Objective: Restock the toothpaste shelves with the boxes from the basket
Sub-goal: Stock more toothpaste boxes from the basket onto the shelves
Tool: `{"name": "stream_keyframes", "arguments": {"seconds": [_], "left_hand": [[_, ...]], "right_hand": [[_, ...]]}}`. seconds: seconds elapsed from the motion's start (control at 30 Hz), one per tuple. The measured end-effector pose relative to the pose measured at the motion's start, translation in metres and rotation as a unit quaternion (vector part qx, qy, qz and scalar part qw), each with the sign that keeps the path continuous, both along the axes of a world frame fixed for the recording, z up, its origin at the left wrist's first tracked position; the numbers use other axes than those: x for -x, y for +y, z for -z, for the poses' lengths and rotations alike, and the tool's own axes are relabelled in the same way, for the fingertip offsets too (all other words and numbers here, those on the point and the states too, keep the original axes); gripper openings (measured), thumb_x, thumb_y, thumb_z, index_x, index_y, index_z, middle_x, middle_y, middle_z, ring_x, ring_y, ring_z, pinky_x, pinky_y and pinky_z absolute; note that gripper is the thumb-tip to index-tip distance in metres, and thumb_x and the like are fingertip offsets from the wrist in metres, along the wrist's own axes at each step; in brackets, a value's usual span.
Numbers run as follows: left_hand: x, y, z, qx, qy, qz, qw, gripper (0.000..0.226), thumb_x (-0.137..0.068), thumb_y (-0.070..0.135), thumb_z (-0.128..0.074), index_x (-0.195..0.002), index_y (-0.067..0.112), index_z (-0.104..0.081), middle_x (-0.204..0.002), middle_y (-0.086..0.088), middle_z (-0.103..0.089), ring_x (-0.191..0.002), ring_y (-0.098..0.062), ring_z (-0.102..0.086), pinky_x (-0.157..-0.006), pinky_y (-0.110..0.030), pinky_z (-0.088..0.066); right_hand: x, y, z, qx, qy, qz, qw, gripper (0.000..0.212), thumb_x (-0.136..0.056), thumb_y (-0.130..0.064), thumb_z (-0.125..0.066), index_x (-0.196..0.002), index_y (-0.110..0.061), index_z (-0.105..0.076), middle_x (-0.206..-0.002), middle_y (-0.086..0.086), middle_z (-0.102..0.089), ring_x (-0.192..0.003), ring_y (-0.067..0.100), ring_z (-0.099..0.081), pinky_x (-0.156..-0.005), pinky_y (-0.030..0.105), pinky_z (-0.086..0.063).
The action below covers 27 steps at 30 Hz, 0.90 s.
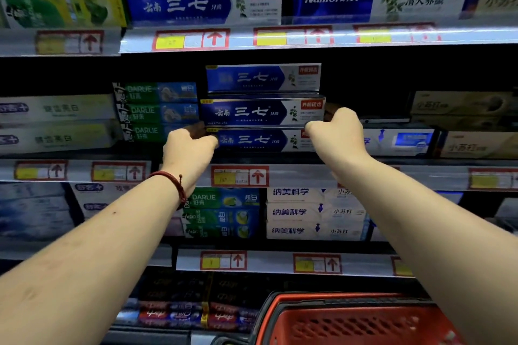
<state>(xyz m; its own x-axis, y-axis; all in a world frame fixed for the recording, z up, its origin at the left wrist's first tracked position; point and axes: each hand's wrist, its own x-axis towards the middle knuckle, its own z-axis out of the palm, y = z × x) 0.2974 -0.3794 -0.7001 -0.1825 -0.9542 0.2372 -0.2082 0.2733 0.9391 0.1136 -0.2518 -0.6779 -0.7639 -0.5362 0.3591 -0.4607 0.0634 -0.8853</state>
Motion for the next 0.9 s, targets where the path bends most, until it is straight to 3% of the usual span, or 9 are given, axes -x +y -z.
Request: {"name": "stream_keyframes", "arguments": {"seconds": [0.07,0.13,0.2,0.3,0.37,0.47,0.57,0.8,0.9], "left_hand": [[-0.001,0.005,-0.003,0.014,-0.039,0.013,0.999,0.046,-0.067,0.033,-0.067,-0.112,0.024,-0.075,-0.102,0.004,-0.076,-0.099,-0.021,-0.068,-0.093,-0.037,-0.056],[-0.002,0.009,-0.007,0.041,-0.086,0.005,0.995,0.028,-0.08,0.03,-0.07,-0.105,0.016,-0.071,-0.096,-0.003,-0.073,-0.09,-0.025,-0.067,-0.075,-0.033,-0.055],[-0.003,0.016,-0.01,0.083,-0.148,-0.02,0.985,0.026,-0.089,0.028,-0.068,-0.104,0.007,-0.063,-0.098,-0.01,-0.068,-0.084,-0.026,-0.063,-0.064,-0.031,-0.047],[-0.005,0.034,-0.013,0.178,-0.207,-0.013,0.962,0.045,-0.092,0.031,-0.065,-0.129,0.006,-0.055,-0.128,-0.012,-0.06,-0.115,-0.034,-0.058,-0.092,-0.039,-0.051],[-0.006,0.051,-0.014,0.221,-0.222,0.017,0.95,0.052,-0.094,0.028,-0.065,-0.142,0.011,-0.05,-0.143,-0.009,-0.054,-0.133,-0.03,-0.05,-0.105,-0.034,-0.041],[-0.004,0.076,-0.008,0.21,-0.217,0.06,0.951,0.06,-0.096,0.03,-0.067,-0.15,0.017,-0.044,-0.153,-0.002,-0.047,-0.139,-0.021,-0.046,-0.105,-0.025,-0.037],[-0.001,0.097,0.002,0.197,-0.209,0.092,0.954,0.06,-0.095,0.031,-0.07,-0.149,0.02,-0.046,-0.152,0.002,-0.049,-0.126,-0.015,-0.053,-0.093,-0.01,-0.042],[0.008,0.138,0.065,0.212,-0.303,0.167,0.914,0.068,-0.09,0.036,-0.073,-0.15,0.022,-0.045,-0.152,0.0,-0.05,-0.14,-0.019,-0.046,-0.117,-0.039,-0.038],[0.014,0.155,0.109,0.195,-0.335,0.205,0.899,0.068,-0.092,0.037,-0.071,-0.152,0.022,-0.043,-0.154,0.0,-0.048,-0.142,-0.021,-0.043,-0.118,-0.039,-0.037]], "right_hand": [[0.001,0.001,0.0,-0.003,-0.001,-0.012,1.0,0.022,-0.084,-0.007,-0.058,-0.079,-0.011,-0.037,-0.073,0.005,-0.039,-0.062,0.019,-0.034,-0.055,0.031,-0.03],[0.0,0.006,-0.003,0.001,0.014,-0.016,1.0,0.021,-0.089,-0.008,-0.057,-0.082,-0.012,-0.037,-0.073,0.003,-0.038,-0.06,0.016,-0.033,-0.052,0.029,-0.03],[-0.002,0.013,-0.006,-0.007,0.052,-0.016,0.999,0.014,-0.093,-0.013,-0.058,-0.097,-0.009,-0.045,-0.08,0.003,-0.047,-0.062,0.013,-0.04,-0.05,0.027,-0.034],[-0.009,0.028,-0.006,-0.029,0.124,-0.046,0.991,0.022,-0.095,-0.016,-0.059,-0.115,-0.011,-0.051,-0.101,0.003,-0.06,-0.077,0.012,-0.054,-0.056,0.02,-0.039],[-0.014,0.041,-0.004,-0.054,0.187,-0.068,0.979,0.038,-0.096,-0.017,-0.06,-0.133,-0.015,-0.049,-0.127,0.005,-0.059,-0.11,0.021,-0.059,-0.079,0.02,-0.045],[-0.02,0.066,0.003,-0.101,0.251,-0.077,0.96,0.063,-0.099,-0.024,-0.062,-0.154,-0.019,-0.033,-0.158,0.001,-0.038,-0.144,0.02,-0.037,-0.11,0.029,-0.034],[-0.02,0.09,0.018,-0.138,0.278,-0.105,0.945,0.066,-0.1,-0.029,-0.062,-0.156,-0.022,-0.03,-0.159,-0.001,-0.036,-0.144,0.019,-0.037,-0.111,0.03,-0.034],[-0.009,0.139,0.077,-0.229,0.284,-0.142,0.92,0.069,-0.093,-0.036,-0.07,-0.152,-0.02,-0.037,-0.153,0.002,-0.045,-0.139,0.02,-0.044,-0.11,0.033,-0.038],[-0.004,0.162,0.119,-0.259,0.255,-0.153,0.919,0.064,-0.094,-0.036,-0.07,-0.149,-0.022,-0.041,-0.15,0.002,-0.047,-0.135,0.021,-0.047,-0.108,0.036,-0.042]]}}
